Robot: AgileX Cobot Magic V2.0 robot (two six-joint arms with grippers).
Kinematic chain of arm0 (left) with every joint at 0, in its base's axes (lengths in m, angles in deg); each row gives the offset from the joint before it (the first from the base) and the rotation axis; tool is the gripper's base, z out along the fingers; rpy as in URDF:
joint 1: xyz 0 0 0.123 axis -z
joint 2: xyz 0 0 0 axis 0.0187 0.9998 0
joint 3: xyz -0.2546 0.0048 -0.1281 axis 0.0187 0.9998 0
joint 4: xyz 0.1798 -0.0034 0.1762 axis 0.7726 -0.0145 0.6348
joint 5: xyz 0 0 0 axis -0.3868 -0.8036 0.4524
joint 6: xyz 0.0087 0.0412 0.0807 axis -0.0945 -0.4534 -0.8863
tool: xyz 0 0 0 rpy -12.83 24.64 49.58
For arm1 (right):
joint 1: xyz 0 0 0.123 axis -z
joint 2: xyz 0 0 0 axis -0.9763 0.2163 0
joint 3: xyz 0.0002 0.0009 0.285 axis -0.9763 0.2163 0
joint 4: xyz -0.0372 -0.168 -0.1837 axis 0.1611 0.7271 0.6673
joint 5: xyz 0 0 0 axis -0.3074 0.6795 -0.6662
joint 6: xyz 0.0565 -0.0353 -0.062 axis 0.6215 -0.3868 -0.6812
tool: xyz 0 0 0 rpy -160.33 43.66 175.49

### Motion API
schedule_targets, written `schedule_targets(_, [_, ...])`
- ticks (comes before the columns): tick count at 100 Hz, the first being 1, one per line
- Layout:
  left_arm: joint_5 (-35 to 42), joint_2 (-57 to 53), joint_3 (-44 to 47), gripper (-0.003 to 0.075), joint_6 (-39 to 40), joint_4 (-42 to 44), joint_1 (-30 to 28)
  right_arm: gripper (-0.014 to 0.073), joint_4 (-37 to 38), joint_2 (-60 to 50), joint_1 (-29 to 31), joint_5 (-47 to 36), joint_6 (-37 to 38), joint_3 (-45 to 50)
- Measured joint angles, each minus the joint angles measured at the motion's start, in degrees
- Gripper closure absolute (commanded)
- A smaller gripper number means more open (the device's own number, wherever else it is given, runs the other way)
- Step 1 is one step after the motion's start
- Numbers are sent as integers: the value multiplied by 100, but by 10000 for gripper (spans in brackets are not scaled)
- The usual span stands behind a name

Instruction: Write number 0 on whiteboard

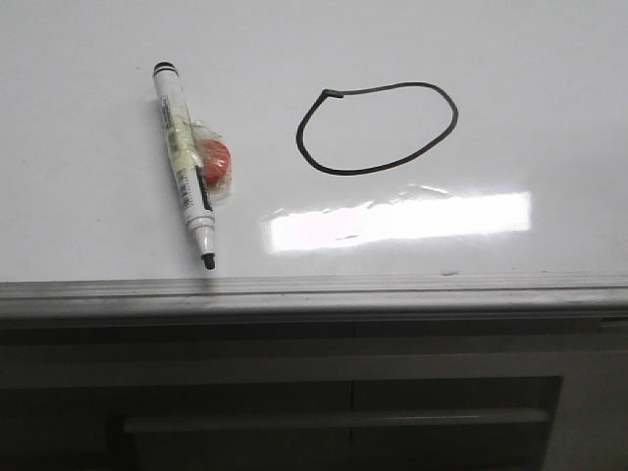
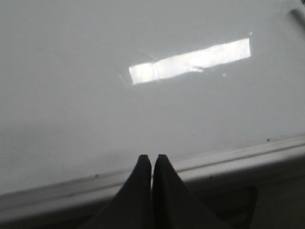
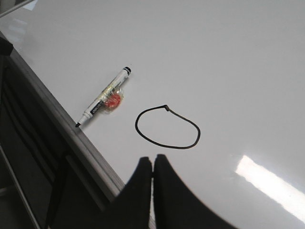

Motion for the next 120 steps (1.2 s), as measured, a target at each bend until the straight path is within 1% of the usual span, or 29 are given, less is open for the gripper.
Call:
schedule_targets(12, [-88, 0, 203, 740, 505, 0, -86, 642, 0, 0, 0, 0, 0, 0])
schedule_targets(25, [95, 0, 247, 740, 1298, 0, -86, 642, 0, 0, 0, 0, 0, 0])
schedule_targets(34, [146, 0, 246, 740, 1500, 34, -86, 642, 0, 0, 0, 0, 0, 0])
schedule_targets(98, [155, 0, 246, 740, 1583, 56, -86, 642, 0, 0, 0, 0, 0, 13])
schedule_targets(105, [155, 0, 246, 740, 1583, 56, -86, 642, 14, 0, 0, -11, 0, 73])
schedule_targets(114, [155, 0, 246, 740, 1583, 56, -86, 642, 313, 0, 13, -11, 10, 314])
schedule_targets(120, [155, 0, 246, 740, 1583, 56, -86, 642, 399, 0, 118, -202, 59, 575])
